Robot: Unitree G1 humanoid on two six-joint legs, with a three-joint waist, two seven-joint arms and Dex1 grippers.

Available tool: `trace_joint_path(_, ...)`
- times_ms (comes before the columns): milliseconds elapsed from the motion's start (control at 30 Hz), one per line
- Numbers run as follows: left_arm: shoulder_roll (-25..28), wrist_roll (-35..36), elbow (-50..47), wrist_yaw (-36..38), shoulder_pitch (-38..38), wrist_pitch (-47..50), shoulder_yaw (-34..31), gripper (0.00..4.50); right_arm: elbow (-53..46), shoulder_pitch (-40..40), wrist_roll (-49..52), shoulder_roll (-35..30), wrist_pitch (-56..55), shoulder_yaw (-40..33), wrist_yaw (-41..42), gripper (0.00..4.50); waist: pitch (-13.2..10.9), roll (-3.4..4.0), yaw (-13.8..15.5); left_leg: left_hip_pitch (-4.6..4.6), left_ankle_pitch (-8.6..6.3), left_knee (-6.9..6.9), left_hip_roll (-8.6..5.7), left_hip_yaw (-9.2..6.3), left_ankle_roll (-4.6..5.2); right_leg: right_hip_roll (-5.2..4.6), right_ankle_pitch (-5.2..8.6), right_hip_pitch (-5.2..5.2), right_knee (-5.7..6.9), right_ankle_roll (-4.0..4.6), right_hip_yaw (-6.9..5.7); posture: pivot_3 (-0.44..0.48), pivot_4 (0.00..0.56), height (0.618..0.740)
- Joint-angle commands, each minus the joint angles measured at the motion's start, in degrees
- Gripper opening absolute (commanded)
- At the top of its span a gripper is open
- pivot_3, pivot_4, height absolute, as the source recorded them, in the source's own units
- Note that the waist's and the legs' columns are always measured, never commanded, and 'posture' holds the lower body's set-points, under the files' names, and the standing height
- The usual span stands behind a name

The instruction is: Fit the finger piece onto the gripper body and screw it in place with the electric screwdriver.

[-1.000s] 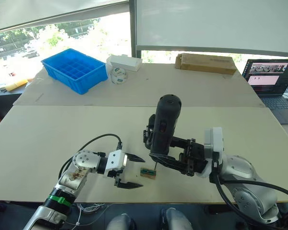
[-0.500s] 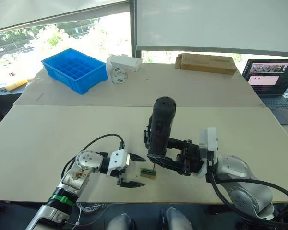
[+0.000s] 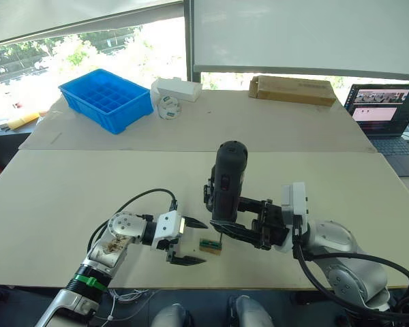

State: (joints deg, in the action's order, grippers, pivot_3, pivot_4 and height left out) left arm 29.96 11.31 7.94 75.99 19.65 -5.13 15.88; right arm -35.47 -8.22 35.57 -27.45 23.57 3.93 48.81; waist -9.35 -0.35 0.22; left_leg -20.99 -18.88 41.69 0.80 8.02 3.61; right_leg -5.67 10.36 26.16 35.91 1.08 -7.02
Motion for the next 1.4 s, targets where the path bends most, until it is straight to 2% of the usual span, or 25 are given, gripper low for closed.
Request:
trace_joint_path(33, -0.31, 0.13, -0.17, 0.07, 0.65, -1.35, 0.13, 4.5, -2.4, -0.93, 0.89, 0.35, -3.01, -0.59, 0.53, 1.92, 0.0, 0.0, 0.0, 0.0, 0.0, 0.0, 0.0, 0.0, 0.0, 0.0, 0.0, 0.0, 0.0, 0.0, 0.0, 0.0, 0.15, 0.738)
trace_joint_path(1400, -0.91, 0.07, 0.73, 0.22, 1.73, -2.0, 0.48, 4.5, -1.66, -0.83, -0.09, -0.12, -3.27, 0.5, 0.73, 1.92, 0.0, 0.0, 0.02, 0.0, 0.0, 0.0, 0.0, 0.0, 0.0, 0.0, 0.0, 0.0, 0.0, 0.0, 0.0, 0.0, 0.15, 0.738)
